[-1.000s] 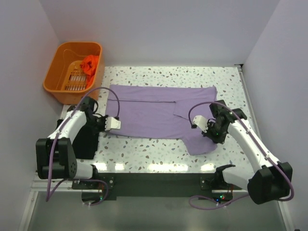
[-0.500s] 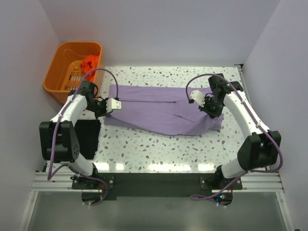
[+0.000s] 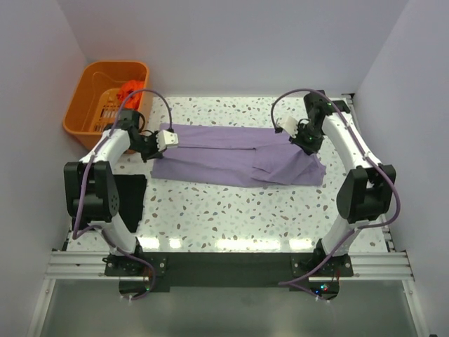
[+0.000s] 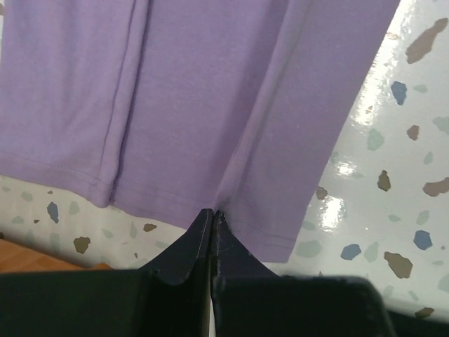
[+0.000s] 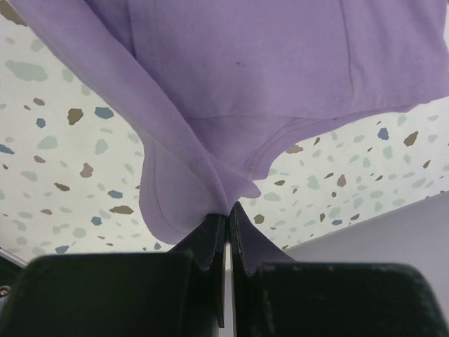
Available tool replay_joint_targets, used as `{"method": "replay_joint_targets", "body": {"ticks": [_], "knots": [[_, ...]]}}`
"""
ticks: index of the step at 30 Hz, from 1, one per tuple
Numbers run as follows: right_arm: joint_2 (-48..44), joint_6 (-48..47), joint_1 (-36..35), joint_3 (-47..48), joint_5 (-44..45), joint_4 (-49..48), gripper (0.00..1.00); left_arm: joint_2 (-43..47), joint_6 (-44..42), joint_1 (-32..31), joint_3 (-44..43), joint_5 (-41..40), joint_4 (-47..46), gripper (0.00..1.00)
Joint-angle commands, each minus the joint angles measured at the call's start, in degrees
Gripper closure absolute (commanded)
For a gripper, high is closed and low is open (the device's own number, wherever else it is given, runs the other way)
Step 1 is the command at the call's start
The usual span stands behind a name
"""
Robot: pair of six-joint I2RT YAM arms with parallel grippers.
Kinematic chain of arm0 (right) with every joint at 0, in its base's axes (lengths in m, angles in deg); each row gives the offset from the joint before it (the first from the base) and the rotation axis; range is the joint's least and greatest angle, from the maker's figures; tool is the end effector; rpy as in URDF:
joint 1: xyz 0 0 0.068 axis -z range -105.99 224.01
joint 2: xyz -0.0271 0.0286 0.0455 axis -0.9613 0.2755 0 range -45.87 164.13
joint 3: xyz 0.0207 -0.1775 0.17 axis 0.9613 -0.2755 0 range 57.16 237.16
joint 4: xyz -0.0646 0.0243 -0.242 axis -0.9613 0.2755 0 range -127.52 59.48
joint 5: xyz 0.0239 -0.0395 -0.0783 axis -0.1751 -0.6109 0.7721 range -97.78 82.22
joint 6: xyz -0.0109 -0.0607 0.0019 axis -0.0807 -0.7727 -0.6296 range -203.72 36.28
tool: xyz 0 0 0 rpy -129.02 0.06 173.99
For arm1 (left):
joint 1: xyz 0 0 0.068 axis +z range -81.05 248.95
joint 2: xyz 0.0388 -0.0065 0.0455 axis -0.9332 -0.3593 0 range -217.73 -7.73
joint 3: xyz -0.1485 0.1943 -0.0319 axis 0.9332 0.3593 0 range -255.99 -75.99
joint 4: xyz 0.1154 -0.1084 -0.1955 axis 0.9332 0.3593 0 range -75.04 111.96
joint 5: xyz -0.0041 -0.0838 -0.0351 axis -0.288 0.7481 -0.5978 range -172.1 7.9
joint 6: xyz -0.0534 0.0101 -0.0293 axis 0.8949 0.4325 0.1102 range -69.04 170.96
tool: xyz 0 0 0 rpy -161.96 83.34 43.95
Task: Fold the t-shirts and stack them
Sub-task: Fold the tshirt
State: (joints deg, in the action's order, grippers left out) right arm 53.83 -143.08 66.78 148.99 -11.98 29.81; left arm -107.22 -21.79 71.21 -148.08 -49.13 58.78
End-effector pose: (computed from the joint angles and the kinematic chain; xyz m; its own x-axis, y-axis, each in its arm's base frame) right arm 0.3282 0.0452 0.2578 -0.3649 -0.9112 -0.1912 -0.8986 0.3984 -0.1837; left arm 0.3320 -0.0124 0.1855 -0.1450 0.7961 -0.5875 0.9455 0.2865 0.1548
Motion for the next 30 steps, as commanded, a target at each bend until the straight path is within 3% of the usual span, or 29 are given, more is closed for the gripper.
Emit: {"method": "replay_joint_targets", "body": {"ticks": [1,14,22,30], "knots": [[1.5,-1.6,0.1,4.4,-0.6,-0.8,1.00,-1.1,3.0,0.6,-2.9,1.0,-5.0,1.00],[9.0,-2.6,0.5,12.6,0.1,-1.4,1.00,-2.8,3.3,1.2,-4.3,0.9,-7.9,1.00],[9.6,-4.1,1.6,15.0,-0.9,-0.4,1.00,1.4,-0.8,2.6,-2.0,5.3,-7.3,1.00],[9.6,-4.4,2.4,15.6,-2.3,-0.9,1.00,1.6,-0.6,3.3,0.3,3.8,-10.1,1.00]]}}
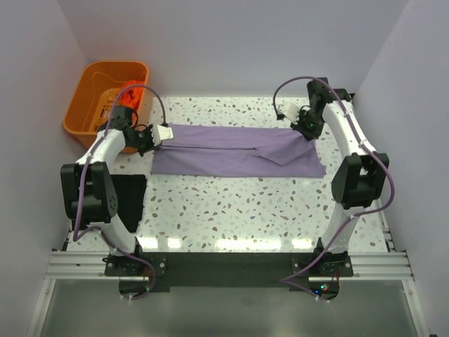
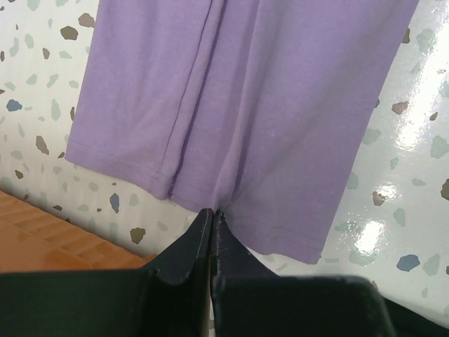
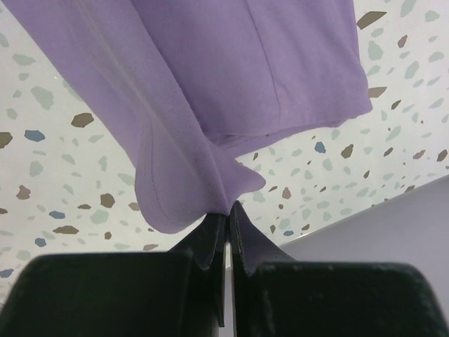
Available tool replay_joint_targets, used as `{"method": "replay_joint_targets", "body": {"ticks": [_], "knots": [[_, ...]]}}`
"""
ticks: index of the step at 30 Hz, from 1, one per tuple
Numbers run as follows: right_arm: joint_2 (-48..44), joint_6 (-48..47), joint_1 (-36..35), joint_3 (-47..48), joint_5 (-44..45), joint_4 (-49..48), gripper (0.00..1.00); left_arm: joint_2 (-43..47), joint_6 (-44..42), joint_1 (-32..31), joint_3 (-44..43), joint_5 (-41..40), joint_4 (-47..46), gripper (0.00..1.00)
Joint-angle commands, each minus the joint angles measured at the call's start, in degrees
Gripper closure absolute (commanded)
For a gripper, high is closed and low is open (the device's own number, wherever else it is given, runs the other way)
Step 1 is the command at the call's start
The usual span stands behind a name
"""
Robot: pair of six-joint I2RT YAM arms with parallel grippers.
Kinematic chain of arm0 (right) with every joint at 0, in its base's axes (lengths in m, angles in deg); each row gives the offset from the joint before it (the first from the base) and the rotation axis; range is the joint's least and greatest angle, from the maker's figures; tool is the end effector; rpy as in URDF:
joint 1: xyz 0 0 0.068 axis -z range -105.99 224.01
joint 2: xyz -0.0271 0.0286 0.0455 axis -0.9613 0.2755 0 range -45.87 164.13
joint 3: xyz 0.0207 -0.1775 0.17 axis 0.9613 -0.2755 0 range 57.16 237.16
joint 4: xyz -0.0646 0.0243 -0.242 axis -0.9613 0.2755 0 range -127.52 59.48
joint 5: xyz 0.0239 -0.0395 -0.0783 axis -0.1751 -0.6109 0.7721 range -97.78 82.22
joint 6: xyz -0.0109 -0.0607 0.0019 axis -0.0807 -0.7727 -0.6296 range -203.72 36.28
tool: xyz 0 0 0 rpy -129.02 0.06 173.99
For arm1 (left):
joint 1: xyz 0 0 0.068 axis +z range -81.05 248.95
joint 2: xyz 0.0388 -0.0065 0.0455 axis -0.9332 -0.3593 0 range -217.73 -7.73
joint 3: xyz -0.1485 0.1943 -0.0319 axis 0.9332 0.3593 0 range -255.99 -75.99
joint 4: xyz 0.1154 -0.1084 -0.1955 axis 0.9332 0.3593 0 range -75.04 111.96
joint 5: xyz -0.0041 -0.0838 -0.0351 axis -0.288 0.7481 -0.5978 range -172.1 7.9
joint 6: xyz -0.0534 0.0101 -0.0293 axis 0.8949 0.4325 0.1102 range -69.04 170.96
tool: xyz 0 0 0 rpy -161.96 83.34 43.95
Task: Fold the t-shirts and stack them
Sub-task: Fold the tshirt
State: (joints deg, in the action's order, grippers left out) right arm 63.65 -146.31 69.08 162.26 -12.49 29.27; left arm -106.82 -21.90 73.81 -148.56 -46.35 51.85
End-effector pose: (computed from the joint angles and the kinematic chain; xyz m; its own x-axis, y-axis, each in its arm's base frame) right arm 0.3747 0.0363 0.2645 -0.3348 -0.9169 -0.2174 -0.8888 0.3839 -0.2502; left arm 0.3452 0.0019 0.1965 -0.0794 0.7716 -0.6311 0.9079 0.3174 0.2739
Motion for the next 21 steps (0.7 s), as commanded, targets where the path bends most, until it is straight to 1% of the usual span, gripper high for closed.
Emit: {"method": "replay_joint_targets", "body": {"ticks": [1,4,11,21], "knots": [[1.0,-1.1,0.2,2.7,-1.7,-0.3,1.00,0.8,-0.2,0.6,0.8,0.8,-3.8,1.00],[3.0,-1.0,0.1,4.6,-1.4,-0.2,1.00,-0.5,1.7,0.6,0.1,0.1,-5.6,1.00],[5.5,-0.9,0.1,6.5,-0.9,-0.7,1.00,-2.9,2.8,0.1,-1.5,-1.0,-6.5,1.00],[7.7,-1.0,0.1,7.2,-0.3,-2.0,1.00,-3.7,3.3,-0.4,0.0,-3.1,-8.0,1.00]]}}
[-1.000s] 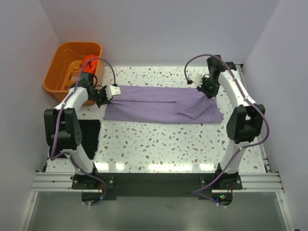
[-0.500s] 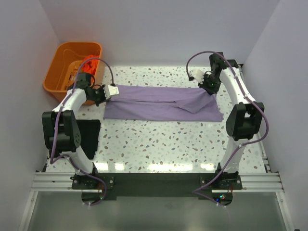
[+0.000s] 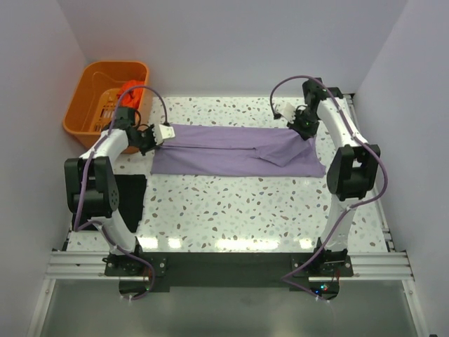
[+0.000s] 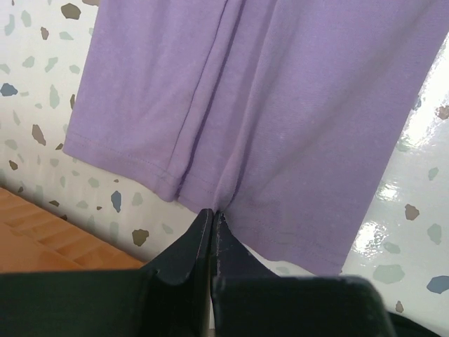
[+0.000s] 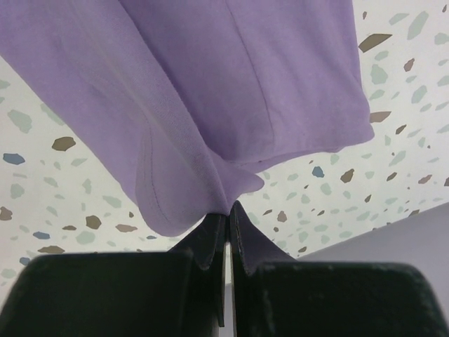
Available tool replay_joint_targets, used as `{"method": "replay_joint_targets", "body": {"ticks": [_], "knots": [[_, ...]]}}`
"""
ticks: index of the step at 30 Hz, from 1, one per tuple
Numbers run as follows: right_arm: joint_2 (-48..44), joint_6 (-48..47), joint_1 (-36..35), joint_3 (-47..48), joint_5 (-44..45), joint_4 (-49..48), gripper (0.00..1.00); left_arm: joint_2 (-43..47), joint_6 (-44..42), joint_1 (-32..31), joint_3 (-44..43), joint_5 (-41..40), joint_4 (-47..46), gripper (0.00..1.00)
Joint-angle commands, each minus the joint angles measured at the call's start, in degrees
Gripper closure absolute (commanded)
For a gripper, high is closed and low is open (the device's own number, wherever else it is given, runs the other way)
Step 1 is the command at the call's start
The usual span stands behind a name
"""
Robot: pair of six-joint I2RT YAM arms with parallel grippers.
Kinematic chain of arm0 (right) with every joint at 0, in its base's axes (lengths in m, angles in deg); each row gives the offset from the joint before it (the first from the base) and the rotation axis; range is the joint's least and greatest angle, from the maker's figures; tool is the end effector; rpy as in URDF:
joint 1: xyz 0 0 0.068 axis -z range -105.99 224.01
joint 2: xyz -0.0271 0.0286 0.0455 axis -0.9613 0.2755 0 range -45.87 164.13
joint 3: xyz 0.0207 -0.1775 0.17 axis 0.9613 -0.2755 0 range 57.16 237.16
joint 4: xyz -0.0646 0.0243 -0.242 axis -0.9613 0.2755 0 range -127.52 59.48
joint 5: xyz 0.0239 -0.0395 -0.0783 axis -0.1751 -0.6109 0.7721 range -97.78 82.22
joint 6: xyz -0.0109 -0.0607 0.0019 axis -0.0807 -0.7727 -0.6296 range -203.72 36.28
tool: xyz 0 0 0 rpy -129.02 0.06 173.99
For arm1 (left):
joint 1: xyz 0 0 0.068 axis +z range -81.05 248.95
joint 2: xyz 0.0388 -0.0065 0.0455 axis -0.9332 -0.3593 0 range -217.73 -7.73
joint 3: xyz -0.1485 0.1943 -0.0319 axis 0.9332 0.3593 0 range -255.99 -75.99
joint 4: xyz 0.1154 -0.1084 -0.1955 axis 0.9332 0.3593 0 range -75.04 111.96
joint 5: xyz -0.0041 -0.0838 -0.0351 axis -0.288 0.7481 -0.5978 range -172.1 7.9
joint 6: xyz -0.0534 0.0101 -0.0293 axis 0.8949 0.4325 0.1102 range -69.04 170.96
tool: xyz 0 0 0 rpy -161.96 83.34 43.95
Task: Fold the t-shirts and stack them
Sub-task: Fold the tshirt
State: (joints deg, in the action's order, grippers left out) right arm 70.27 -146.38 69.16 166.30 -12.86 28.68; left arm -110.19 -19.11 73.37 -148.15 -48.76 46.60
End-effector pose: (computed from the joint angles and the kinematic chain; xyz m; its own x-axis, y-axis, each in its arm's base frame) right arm 0.3975 0.0380 0.2419 -0.3407 -0.9169 -0.2081 -0.8977 0.3830 -0.2179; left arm 0.3579 0.0019 0.1787 -0.1182 0.7786 -0.6163 0.8930 0.3548 0.2770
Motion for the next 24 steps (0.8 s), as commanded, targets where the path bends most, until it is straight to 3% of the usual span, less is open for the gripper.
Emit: {"method": "replay_joint_targets", "body": {"ticks": [1,15,19,21,22,24], "knots": [[1.4,-1.0,0.0,3.3,0.2,-1.3,1.00,-0.6,0.5,0.1,-0.4,-0.7,-2.9,1.00],[5.1,0.7,0.0,2.8,3.4,-4.0,1.00,-4.8,4.4,-0.6,-2.2,-4.7,-5.9,1.00],[6.5,3.8,0.0,2.3,5.8,-6.8,1.00,-7.1,8.2,-1.3,-4.8,-6.6,-6.9,0.89],[8.6,7.6,0.1,5.5,6.1,-5.1,0.74,-7.6,12.2,-1.4,-6.5,-7.4,-6.9,0.75],[9.2,10.7,0.2,8.7,6.1,-4.2,0.56,-7.8,15.0,-1.4,-8.3,-7.6,-6.4,0.71],[10.4,13.8,1.1,12.1,5.4,-0.1,0.50,-6.9,17.7,-1.4,-9.9,-7.9,-4.9,0.61]]}}
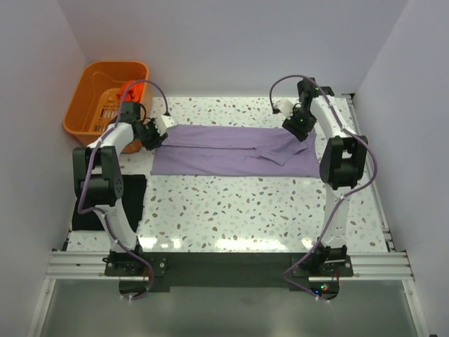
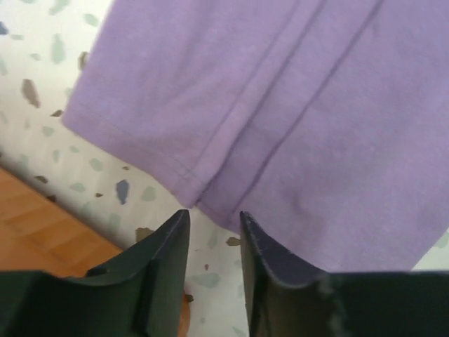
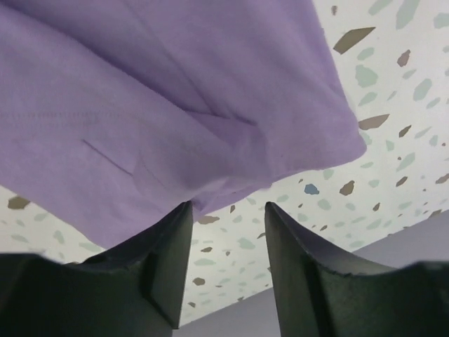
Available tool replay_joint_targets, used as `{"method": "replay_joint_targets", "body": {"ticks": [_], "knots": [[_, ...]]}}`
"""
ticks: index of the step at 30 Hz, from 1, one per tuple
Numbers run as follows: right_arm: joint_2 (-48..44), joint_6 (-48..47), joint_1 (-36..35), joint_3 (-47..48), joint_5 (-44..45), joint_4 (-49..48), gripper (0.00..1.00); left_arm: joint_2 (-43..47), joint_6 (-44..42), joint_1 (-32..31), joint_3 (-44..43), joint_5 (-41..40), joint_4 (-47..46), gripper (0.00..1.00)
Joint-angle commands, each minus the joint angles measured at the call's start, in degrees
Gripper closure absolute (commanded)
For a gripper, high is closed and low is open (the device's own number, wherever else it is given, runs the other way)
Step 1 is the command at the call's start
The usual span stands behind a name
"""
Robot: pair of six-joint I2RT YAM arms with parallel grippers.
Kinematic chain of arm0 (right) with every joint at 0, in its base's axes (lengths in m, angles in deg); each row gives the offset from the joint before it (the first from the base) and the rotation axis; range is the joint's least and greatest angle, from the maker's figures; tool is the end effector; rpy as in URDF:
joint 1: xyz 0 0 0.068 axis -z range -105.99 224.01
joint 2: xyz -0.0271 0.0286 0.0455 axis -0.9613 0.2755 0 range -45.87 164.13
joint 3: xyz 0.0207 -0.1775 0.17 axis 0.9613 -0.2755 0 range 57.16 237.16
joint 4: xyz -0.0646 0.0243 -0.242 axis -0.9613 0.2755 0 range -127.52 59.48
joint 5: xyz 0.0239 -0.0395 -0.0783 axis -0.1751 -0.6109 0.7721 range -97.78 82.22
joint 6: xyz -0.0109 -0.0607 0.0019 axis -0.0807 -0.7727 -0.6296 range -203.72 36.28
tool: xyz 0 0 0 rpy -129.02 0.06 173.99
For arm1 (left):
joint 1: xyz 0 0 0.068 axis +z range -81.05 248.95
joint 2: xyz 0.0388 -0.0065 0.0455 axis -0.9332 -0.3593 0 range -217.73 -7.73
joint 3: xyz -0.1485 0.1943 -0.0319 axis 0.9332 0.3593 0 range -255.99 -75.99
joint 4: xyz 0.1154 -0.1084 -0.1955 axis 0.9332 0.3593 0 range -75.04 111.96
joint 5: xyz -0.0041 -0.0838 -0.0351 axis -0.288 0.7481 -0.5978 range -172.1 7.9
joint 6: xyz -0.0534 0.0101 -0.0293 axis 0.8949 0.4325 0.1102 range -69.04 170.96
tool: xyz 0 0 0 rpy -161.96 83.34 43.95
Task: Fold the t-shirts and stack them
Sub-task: Fold the tshirt
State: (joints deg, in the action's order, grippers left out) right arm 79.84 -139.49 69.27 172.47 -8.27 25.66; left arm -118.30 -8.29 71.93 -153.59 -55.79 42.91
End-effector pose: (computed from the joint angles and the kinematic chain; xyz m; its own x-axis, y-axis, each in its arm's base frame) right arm 0.4324 0.0364 0.2069 -0.4675 -0.8683 -0.1659 -0.8381 0.4950 -0.2291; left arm 0.3895 -0.0005 0.1569 -0.3015 0.7557 -0.5814 0.8361 0.5026 0.2198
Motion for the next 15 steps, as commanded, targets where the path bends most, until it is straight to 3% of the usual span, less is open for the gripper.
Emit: {"method": "replay_joint_targets", "body": {"ticks": [1,2,5,11,15], "knots": [[0.9,9.8,1.5,8.7,0.6,4.2,0.47,2.1,8.9,-0.1,-5.1,-0.9,-0.9,0.58],[0.6,11.1,2.5,9.5,-0.7,6.9,0.46,4.0,9.7,0.1,-4.5,-0.7,-0.4,0.50],[-1.1,15.6,4.3,9.2,-3.7,10.2,0.46,7.2,11.8,0.0,-2.6,1.0,0.7,0.42],[-7.7,23.2,7.8,-5.5,-8.8,12.4,0.53,10.8,16.5,-0.1,3.7,3.4,3.9,0.41],[-10.2,25.7,8.3,-15.5,-5.4,5.3,0.55,10.2,19.3,-0.2,7.9,2.7,1.9,0.42]]}}
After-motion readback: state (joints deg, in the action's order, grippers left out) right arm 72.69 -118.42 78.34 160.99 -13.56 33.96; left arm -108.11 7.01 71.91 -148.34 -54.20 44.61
